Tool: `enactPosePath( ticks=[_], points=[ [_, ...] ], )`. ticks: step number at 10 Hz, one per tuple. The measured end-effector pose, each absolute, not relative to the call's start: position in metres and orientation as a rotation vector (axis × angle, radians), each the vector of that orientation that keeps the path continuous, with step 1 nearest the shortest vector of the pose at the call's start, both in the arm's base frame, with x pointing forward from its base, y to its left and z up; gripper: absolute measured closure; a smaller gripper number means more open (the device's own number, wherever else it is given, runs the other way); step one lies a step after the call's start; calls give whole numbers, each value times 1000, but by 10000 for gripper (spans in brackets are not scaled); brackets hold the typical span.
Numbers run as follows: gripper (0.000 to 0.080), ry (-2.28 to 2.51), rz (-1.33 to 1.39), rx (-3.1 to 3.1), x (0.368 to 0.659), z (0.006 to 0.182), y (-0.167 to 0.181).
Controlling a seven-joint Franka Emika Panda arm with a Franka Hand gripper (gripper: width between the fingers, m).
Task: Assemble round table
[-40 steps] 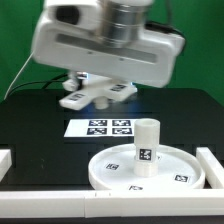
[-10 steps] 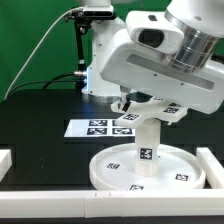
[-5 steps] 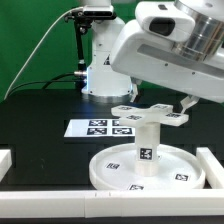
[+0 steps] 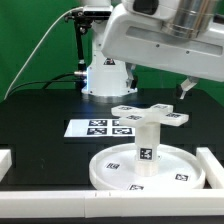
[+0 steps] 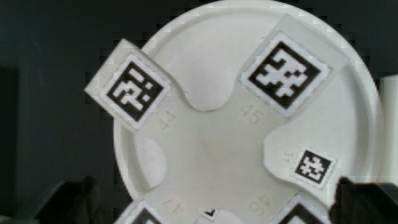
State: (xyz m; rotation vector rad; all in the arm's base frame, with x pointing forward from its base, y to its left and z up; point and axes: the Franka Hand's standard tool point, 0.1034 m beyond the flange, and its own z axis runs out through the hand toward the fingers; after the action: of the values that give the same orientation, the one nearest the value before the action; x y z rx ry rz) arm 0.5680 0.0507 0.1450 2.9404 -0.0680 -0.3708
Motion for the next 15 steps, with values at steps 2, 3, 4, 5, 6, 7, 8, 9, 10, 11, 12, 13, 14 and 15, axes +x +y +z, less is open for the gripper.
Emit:
enactPosePath(
  ticks=[2, 3, 4, 5, 6, 7, 8, 9, 10, 11, 12, 13, 14, 15],
  points=[
    [151, 0, -330, 2855, 570, 136, 48],
    [151, 12, -336, 2854, 570, 134, 52],
    [151, 8, -335, 2854, 570, 134, 50],
    [151, 7, -335, 2854, 570, 134, 50],
    [151, -78, -346, 2943, 570, 137, 56],
    [151, -145, -314, 3022, 573, 145, 61],
    [151, -212, -258, 3093, 574, 152, 65],
    [151, -227, -177, 3107, 575, 153, 68],
    [151, -275, -113, 3102, 576, 154, 70],
    [151, -288, -57, 3022, 579, 156, 69],
    [151, -256, -66, 3038, 579, 155, 72],
    [151, -265, -68, 3039, 579, 154, 70],
    [151, -263, -69, 3039, 579, 154, 71],
    [151, -255, -66, 3039, 579, 154, 71]
  ],
)
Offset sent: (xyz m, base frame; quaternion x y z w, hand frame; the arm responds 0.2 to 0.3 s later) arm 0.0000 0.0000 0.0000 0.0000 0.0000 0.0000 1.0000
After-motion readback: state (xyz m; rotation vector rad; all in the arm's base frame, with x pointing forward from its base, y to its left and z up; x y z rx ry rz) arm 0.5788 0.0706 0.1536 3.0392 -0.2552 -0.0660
